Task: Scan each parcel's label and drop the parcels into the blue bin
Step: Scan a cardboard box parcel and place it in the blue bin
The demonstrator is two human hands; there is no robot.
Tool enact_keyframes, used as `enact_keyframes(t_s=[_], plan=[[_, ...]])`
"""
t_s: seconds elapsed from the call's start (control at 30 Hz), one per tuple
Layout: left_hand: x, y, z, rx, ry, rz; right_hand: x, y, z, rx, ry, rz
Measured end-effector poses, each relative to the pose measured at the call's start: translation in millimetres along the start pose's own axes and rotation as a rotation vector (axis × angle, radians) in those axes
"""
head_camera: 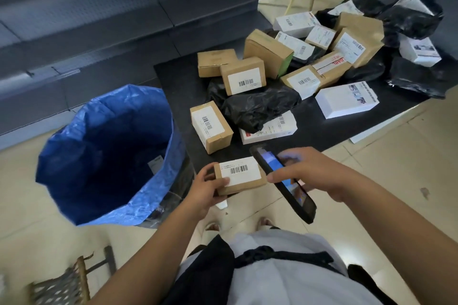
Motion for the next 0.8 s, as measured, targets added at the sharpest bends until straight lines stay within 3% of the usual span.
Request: enact_keyframes(t_s=[0.3, 0.63, 0.8], plan=[[-23, -28, -48, 0.265, -0.010, -0.215, -11, -3, 33, -0.214, -0.059, 0.100], [-72, -82, -112, 0.647, 0.064, -0.569, -33, 47, 65, -0.471, -0.044, 0.064], [-68, -121, -114, 0.758, 0.107, -0.650, -51, 74, 77, -0.463, 0.008, 0.026]])
Point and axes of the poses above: each hand's wrist, its own z-axis towards the middle knuckle, its own y-axis out of the palm, x = y × z, the point moved 3 cm from there along z, towards the middle knuckle, and after that the axes turned 11 degrees about z, right-handed, at the moved point
